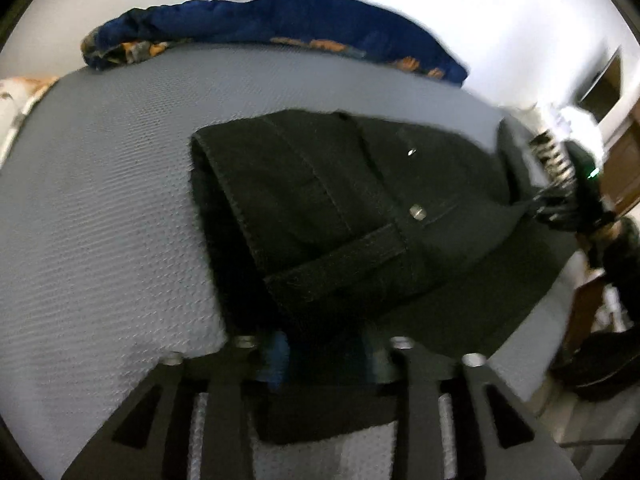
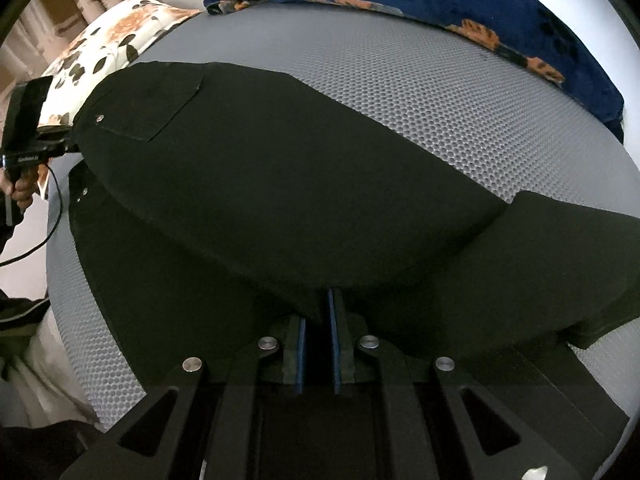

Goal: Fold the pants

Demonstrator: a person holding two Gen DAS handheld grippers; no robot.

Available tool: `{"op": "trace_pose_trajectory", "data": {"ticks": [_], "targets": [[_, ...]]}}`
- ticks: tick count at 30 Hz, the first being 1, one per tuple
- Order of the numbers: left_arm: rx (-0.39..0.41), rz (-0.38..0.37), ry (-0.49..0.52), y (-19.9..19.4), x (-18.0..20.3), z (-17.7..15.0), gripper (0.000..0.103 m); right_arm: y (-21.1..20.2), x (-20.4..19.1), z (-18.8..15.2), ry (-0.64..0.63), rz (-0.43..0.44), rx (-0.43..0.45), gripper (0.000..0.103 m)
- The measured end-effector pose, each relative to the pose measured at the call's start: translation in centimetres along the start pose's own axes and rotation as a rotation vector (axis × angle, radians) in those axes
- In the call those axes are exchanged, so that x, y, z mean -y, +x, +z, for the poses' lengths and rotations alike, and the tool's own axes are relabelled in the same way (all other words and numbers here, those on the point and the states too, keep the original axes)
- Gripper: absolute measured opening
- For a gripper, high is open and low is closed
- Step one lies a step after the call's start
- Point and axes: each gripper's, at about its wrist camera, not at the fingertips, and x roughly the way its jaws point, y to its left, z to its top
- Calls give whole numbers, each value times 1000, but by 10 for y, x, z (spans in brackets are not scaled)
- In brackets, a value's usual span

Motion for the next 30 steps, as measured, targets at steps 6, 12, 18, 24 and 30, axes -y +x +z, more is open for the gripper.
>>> {"op": "trace_pose_trajectory", "data": {"ticks": [6,12,18,24,30], "targets": [[12,90,-89,-29,-9,-16,59,0,2,-1,14,-4,15,8],[137,-91,-428,-64,-11,-32,59,1,2,-3,18,0,31,8],[75,-207,-671,-22,-14,-35,57,-1,2,-4,6,-6,37,8],[122,-257,-835,-7,-24,-38,54,-1,1,-6,18,-6,56,8],[161,-262,-857,-9,-31,-37,24,-6,0,-7,37,-18,70,7]]}}
